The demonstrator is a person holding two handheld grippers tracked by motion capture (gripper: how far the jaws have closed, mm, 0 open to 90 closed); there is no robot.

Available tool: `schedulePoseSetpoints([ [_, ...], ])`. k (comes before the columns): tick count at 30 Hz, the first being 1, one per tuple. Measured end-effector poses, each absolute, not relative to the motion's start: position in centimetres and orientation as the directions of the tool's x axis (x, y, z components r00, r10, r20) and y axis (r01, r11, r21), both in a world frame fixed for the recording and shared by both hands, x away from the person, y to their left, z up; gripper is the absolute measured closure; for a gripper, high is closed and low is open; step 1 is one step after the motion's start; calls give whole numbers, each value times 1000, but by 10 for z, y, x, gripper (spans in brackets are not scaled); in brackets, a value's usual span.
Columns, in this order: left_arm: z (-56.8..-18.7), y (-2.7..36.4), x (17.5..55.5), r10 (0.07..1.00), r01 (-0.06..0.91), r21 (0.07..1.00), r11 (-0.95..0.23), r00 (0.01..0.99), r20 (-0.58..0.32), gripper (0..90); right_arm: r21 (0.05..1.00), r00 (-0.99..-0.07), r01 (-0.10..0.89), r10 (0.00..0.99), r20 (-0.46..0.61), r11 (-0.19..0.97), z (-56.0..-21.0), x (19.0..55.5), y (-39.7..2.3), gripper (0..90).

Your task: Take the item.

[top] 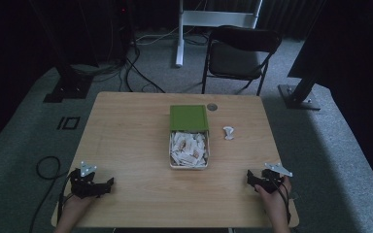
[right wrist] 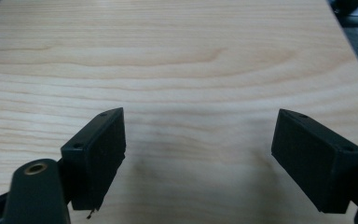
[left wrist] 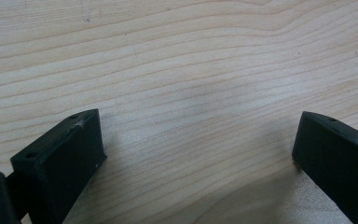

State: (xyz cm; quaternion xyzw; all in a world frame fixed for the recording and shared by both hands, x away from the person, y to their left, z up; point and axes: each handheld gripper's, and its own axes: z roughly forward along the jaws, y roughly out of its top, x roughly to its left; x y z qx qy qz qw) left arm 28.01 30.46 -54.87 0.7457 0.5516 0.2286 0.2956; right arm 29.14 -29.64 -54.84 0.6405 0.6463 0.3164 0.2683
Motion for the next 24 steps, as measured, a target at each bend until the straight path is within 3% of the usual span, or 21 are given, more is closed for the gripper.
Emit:
schedulePoseSetpoints([
  [3, -549, 305, 280, 958, 688, 693, -216, 287, 14, 27, 747, -15, 662, 996, 92, -59, -551, 288, -298, 174],
  [13, -549, 305, 280, 958, 688, 693, -217, 287, 15, 27, 735, 62, 674, 997, 51, -79, -553, 284, -307, 150],
  [24, -549, 305, 280, 958, 688, 693, -217, 287, 15, 28, 727, 37, 686, 999, 21, -41, -555, 281, -306, 121],
])
